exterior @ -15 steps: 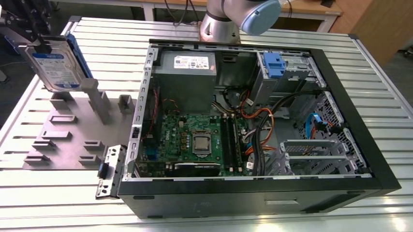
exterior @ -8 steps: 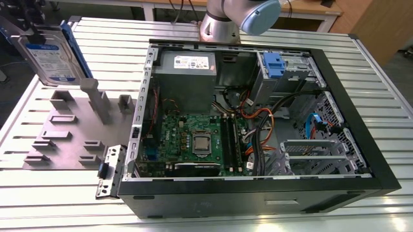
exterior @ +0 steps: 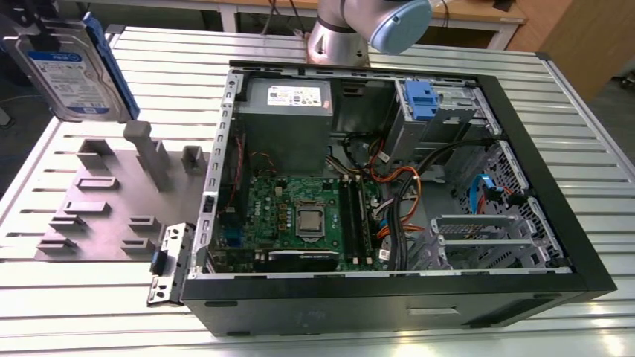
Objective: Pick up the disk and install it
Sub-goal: 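Pick up the disk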
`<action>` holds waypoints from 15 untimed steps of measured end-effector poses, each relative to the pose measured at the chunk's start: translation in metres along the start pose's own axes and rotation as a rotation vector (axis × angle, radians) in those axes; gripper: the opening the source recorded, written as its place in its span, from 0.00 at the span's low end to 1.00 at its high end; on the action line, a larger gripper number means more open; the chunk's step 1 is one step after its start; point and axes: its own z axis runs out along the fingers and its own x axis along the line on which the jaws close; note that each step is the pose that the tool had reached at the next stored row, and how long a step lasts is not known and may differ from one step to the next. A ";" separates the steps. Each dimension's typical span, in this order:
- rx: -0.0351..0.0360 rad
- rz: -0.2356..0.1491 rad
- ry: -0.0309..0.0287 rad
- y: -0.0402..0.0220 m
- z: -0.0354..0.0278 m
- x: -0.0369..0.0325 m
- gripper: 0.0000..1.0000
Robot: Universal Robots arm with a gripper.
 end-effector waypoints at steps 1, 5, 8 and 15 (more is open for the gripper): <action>0.0001 0.000 0.0000 0.0000 -0.0022 0.0000 0.35; 0.0000 0.000 0.0000 0.0001 -0.0103 -0.0002 0.35; 0.0001 0.000 0.0000 0.0001 -0.0156 -0.0004 0.35; 0.0000 0.000 0.0000 0.0001 -0.0174 -0.0004 0.35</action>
